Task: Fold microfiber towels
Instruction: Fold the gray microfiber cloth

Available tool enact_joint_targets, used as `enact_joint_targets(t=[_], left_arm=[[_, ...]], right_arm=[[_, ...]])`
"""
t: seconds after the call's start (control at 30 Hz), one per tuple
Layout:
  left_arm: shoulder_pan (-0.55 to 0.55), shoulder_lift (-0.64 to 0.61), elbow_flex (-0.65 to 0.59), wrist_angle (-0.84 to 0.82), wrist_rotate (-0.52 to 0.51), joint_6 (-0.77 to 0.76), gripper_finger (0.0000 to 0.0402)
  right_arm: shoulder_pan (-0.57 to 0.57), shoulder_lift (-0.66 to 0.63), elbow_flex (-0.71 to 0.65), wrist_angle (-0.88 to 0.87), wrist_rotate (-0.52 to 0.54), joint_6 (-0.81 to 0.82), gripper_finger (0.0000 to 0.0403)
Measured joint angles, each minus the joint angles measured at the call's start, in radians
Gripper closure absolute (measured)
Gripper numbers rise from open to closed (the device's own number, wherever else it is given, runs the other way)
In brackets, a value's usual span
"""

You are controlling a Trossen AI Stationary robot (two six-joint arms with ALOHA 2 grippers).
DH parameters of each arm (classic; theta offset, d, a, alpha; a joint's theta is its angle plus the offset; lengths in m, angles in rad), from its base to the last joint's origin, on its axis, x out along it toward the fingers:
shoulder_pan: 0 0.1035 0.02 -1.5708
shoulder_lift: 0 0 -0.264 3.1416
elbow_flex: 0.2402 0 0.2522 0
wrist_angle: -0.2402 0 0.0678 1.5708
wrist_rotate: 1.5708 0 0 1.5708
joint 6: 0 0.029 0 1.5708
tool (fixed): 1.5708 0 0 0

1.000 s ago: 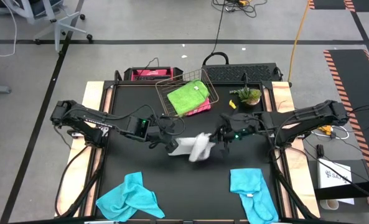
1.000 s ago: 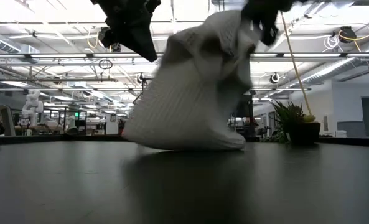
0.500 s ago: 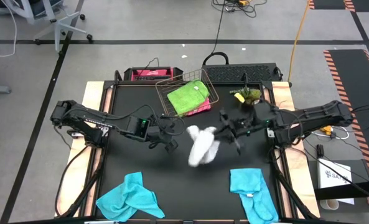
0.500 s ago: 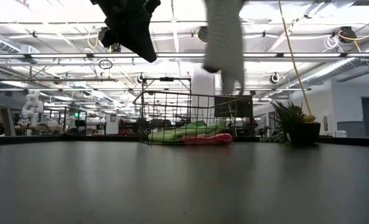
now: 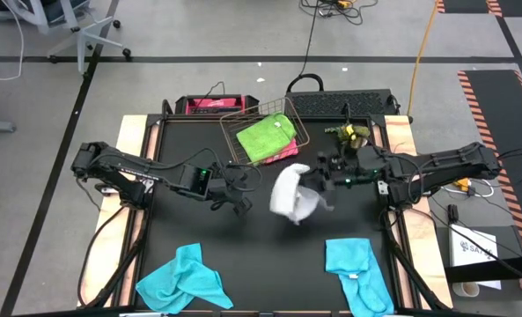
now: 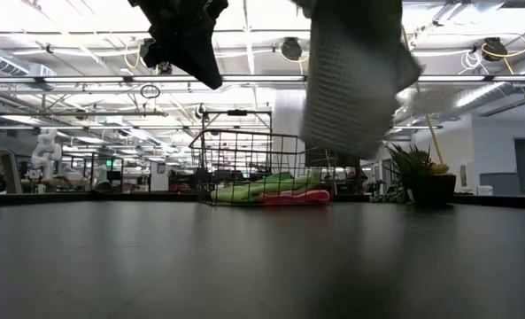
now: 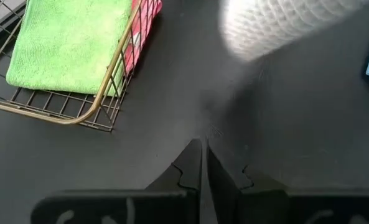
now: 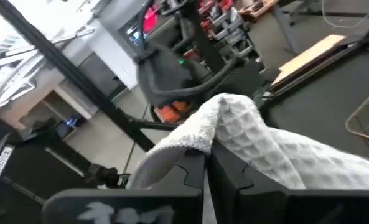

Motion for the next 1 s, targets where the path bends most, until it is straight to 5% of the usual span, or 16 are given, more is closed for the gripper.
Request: enact_joint_targets(t=[0.17,0.4,0.6,1.0], left_arm=[[0.0,0.0,0.0,0.001,0.0,0.001,0.0376],[-0.008,0.0,0.0,0.136,0.027,0.04,0.0376],[-0.032,0.0,0.0,0.39,0.002,0.262,0.0376],[-0.079,0.0,0.035,0.469,0.045,0.497,0.0376]], right_arm=[[0.003,0.006,0.0,0.115,-0.206,-0.084,0.0403],[-0.021,0.002,0.0,0.036,-0.072,-0.098,0.0403],[-0.03,0.002,0.0,-0.062,0.006,-0.112,0.0403],[-0.113,0.033,0.001,-0.227,0.307,-0.109,0.0403]])
